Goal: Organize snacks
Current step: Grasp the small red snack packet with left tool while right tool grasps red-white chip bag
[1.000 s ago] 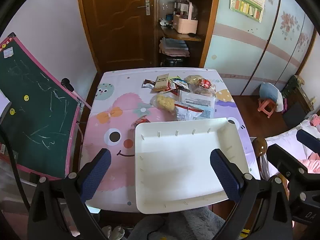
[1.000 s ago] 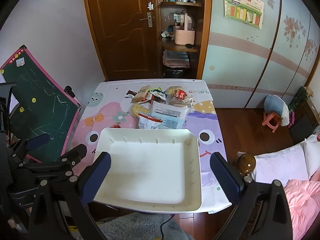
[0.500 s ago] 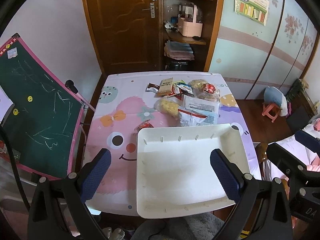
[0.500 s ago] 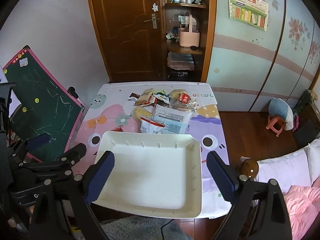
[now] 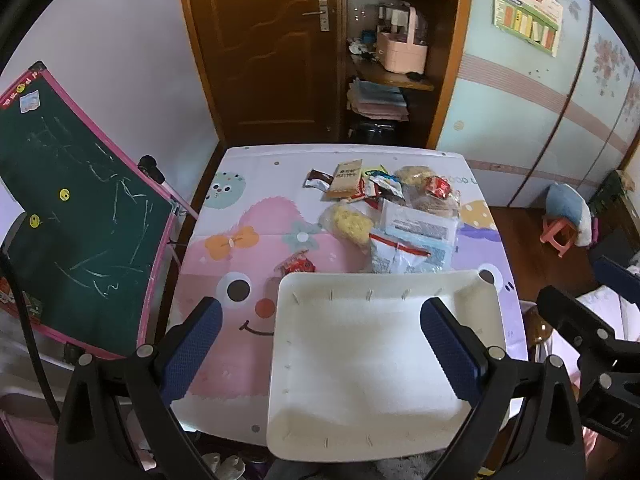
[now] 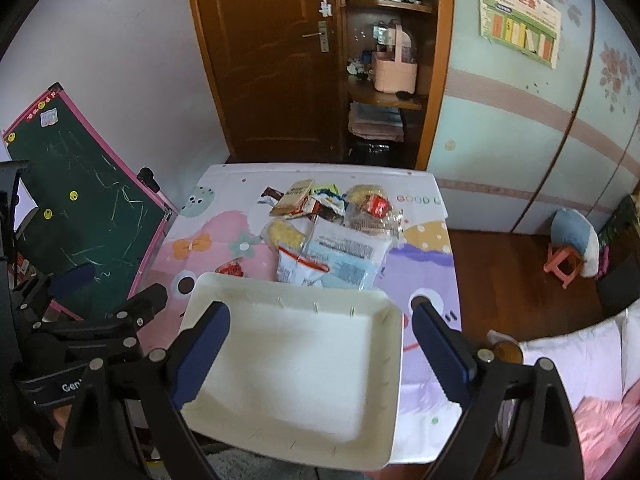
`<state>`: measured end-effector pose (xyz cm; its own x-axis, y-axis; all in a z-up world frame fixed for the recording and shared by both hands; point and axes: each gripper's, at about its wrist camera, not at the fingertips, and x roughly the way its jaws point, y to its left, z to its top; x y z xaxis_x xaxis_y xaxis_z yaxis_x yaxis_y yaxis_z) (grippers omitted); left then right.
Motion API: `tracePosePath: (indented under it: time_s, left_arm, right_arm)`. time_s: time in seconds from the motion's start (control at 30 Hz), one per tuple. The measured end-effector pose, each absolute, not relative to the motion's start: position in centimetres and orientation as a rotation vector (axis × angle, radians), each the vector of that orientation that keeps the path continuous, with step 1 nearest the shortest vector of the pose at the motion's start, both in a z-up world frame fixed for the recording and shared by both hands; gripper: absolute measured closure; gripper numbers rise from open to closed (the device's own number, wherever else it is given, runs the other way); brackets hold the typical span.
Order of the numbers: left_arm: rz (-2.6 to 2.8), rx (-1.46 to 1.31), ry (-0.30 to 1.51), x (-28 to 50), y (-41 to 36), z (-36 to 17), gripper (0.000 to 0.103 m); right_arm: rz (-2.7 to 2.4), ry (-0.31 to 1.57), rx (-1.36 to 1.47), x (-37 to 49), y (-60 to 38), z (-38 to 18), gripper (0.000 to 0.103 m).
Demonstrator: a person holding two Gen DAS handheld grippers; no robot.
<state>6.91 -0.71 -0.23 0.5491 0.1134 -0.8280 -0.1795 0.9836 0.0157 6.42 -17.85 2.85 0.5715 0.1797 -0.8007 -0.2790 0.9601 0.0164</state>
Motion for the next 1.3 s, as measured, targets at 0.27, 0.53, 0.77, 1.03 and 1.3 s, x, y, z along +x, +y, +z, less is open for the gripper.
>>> tracePosePath:
  time_s: [0.27,0.53,0.77,1.03,1.3]
  left_arm:
    - [0.233,-0.079,0.946,9.5,-0.2,-0.3,0.004]
    - [0.264,-0.082,0.921,12.0,2.8,-0.4,0.004]
    - [0.232,-0.185,1.023,15.9,8.1,-3.0,0.004]
    - [0.143,-0.320,1.211,21.5,12.2,-10.3,0.004]
    - [0.076,-0.354,1.455,25.9,11.7,-19.9,0.004]
  right_arm:
    - [0.297,0.914,-0.151,10.0,-18.0,2.5,0.010]
    - [0.347,0.974,-0.178,13.7,-16.4,0.1,0.010]
    - [0.371,1.058,-0.171,17.0,-13.4,-3.1,0.010]
    - [0.309,1.235,-0.134,21.6,-10.8,-9.6,0.010]
    - [0.245,1.385,-0.084,24.1,-9.0,-16.5,0.010]
